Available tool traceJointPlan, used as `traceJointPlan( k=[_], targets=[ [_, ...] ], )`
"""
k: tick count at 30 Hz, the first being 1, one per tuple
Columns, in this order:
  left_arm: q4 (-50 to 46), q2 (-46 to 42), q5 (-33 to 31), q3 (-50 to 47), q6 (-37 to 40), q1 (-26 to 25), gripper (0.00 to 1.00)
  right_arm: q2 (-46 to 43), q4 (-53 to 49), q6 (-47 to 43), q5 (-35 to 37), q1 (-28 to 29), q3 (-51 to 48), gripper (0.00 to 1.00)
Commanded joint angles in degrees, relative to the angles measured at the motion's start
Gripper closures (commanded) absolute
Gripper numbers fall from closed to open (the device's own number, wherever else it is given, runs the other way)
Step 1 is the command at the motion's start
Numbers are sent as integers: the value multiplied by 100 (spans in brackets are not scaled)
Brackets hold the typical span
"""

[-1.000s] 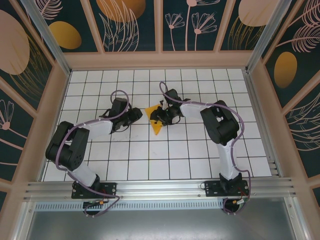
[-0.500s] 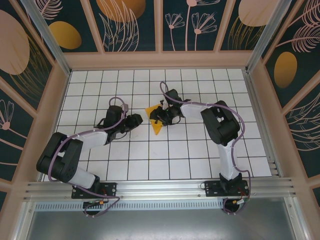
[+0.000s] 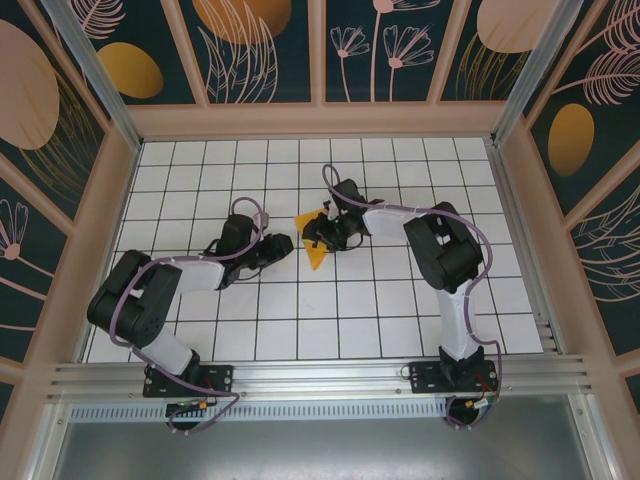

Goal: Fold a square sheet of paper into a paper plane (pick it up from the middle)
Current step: Third fold the triangle at the center of the table.

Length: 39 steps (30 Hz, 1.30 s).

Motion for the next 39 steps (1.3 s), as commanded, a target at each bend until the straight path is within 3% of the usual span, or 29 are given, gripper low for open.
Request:
traceJointPlan(
  k=[1, 7, 16, 39],
  targets=[
    [322, 192, 82, 212, -17, -42, 70, -201, -127, 146, 153, -50, -157, 64],
    [416, 465, 168, 367, -103, -78, 79, -160, -96, 147, 134, -54, -164, 78],
    [422, 887, 272, 673, -174, -156, 84, -99, -76, 104, 107, -61, -240, 92],
    [-66, 1503, 323, 1285, -38, -254, 93, -212, 18, 148, 36, -102, -246, 95]
  ],
)
